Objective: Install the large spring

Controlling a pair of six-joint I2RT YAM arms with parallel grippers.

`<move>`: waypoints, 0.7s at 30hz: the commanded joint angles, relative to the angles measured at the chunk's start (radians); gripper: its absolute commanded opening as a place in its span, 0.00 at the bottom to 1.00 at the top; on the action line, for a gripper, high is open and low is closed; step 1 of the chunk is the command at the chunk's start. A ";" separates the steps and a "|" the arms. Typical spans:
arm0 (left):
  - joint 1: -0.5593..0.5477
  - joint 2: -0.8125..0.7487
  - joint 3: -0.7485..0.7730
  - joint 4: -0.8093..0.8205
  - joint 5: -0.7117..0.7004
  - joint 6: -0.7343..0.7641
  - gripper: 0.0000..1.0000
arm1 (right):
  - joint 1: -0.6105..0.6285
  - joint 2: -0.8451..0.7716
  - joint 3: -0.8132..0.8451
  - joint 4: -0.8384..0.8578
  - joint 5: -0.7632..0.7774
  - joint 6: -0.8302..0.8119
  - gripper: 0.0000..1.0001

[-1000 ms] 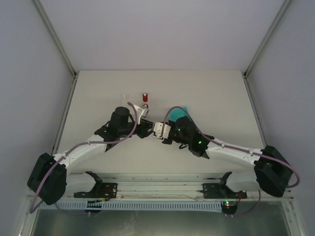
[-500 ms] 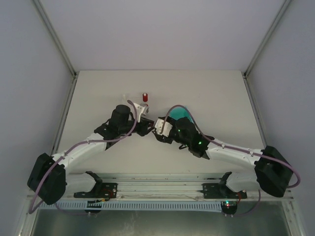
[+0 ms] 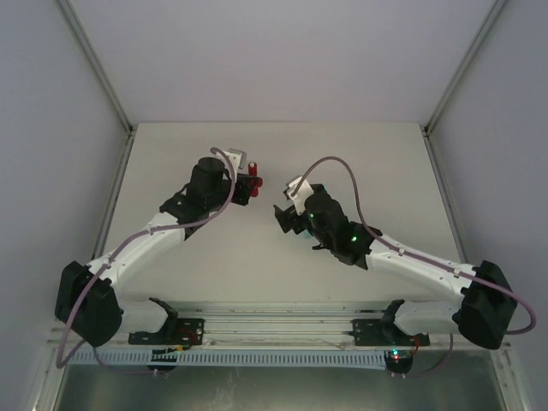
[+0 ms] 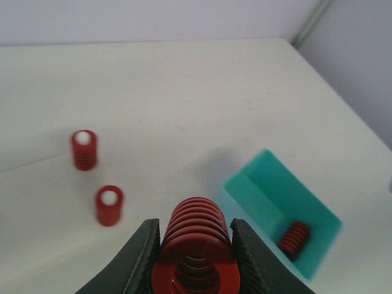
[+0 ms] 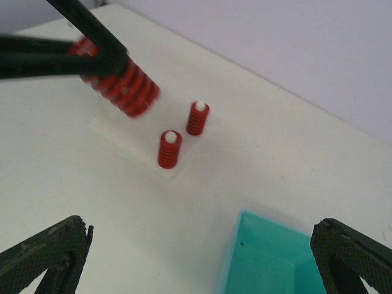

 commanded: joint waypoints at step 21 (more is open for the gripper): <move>0.281 0.471 0.470 -0.292 -0.192 0.164 0.00 | -0.223 -0.092 -0.141 -0.131 0.133 0.324 0.99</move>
